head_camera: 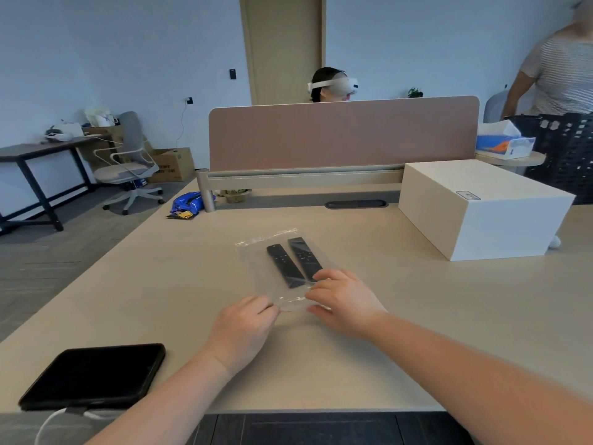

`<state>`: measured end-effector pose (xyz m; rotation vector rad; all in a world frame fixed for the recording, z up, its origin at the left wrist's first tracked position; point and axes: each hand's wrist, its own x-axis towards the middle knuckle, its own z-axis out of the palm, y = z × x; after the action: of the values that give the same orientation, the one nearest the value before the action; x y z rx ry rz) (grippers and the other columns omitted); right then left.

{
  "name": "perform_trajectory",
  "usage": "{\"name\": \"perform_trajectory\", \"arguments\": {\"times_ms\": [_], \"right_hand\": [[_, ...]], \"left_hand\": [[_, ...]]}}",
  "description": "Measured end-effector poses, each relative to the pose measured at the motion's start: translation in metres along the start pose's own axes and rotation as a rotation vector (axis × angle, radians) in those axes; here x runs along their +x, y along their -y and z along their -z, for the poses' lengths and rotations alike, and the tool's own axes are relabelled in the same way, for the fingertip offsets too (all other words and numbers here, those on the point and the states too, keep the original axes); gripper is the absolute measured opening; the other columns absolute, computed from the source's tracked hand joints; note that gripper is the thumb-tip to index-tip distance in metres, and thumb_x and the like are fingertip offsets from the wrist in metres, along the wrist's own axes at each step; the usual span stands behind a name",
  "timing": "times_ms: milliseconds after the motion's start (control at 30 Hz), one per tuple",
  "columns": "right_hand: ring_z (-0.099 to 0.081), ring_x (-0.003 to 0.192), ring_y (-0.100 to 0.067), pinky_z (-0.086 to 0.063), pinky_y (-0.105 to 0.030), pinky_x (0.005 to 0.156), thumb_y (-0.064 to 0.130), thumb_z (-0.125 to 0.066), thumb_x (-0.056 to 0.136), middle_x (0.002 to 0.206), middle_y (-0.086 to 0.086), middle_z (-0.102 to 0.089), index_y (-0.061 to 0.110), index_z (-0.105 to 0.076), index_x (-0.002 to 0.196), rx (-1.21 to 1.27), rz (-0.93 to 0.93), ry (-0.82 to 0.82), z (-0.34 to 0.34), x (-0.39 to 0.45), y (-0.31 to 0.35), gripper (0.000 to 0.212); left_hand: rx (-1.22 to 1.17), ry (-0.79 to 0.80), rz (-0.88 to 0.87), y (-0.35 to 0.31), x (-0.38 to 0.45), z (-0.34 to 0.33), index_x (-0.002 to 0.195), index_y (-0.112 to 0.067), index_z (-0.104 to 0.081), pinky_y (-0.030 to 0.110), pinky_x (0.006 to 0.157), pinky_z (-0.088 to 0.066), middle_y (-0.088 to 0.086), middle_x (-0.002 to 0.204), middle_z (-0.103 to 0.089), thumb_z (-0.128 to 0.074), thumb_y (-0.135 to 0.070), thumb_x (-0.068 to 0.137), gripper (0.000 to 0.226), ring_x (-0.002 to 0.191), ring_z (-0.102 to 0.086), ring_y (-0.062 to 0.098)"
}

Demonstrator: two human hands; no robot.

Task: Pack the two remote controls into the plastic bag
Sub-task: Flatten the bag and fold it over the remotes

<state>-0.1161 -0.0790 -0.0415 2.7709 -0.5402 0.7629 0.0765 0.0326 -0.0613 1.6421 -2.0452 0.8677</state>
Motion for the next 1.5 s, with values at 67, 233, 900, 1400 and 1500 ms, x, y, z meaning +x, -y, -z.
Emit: {"name": "perform_trajectory", "arguments": {"times_ms": [67, 233, 900, 1400, 1500], "right_hand": [[-0.07, 0.092, -0.013, -0.057, -0.026, 0.075, 0.048, -0.077, 0.063, 0.079, 0.014, -0.075, 0.028, -0.075, 0.081, 0.014, 0.013, 0.036, -0.002, 0.002, 0.005, 0.027], [-0.069, 0.09, -0.01, -0.054, -0.021, 0.068, 0.046, -0.084, 0.055, 0.072, 0.02, -0.072, 0.031, -0.072, 0.072, -0.046, 0.051, 0.087, -0.012, 0.009, 0.02, 0.025], [-0.068, 0.072, -0.008, -0.028, -0.025, 0.065, 0.032, -0.048, 0.081, 0.057, 0.014, -0.069, 0.026, -0.069, 0.059, 0.02, -0.001, -0.1, -0.021, 0.026, 0.034, 0.031], [-0.062, 0.065, -0.017, -0.027, -0.027, 0.068, 0.003, -0.072, 0.054, 0.052, 0.006, -0.06, 0.019, -0.063, 0.059, -0.101, 0.113, -0.027, -0.028, 0.024, 0.029, 0.019], [-0.062, 0.067, -0.018, -0.028, -0.029, 0.068, 0.003, -0.07, 0.059, 0.054, 0.006, -0.061, 0.018, -0.063, 0.062, -0.159, 0.155, -0.046, -0.027, 0.02, 0.025, 0.017]], "left_hand": [[0.024, 0.016, 0.024, -0.001, -0.001, 0.0, 0.067, -0.023, -0.063, 0.024, 0.035, -0.041, -0.007, 0.063, -0.063, -0.057, -0.022, 0.073, 0.008, 0.056, -0.058, 0.017], [0.064, 0.011, 0.063, -0.005, 0.003, 0.002, 0.062, -0.024, -0.063, 0.022, 0.035, -0.034, -0.008, 0.059, -0.061, -0.051, -0.023, 0.073, 0.016, 0.055, -0.055, 0.013], [-0.007, 0.005, 0.171, -0.002, 0.006, 0.007, 0.063, -0.023, -0.065, 0.022, 0.033, -0.034, -0.005, 0.058, -0.061, -0.05, -0.029, 0.077, 0.021, 0.051, -0.058, 0.018], [-0.01, 0.089, 0.198, -0.003, 0.008, 0.007, 0.061, -0.022, -0.063, 0.023, 0.031, -0.032, -0.003, 0.058, -0.06, -0.047, -0.031, 0.076, 0.024, 0.048, -0.057, 0.019], [-0.009, 0.109, 0.158, -0.004, 0.008, 0.006, 0.058, -0.019, -0.059, 0.024, 0.032, -0.031, 0.0, 0.056, -0.057, -0.05, -0.029, 0.076, 0.022, 0.046, -0.054, 0.021]]}}
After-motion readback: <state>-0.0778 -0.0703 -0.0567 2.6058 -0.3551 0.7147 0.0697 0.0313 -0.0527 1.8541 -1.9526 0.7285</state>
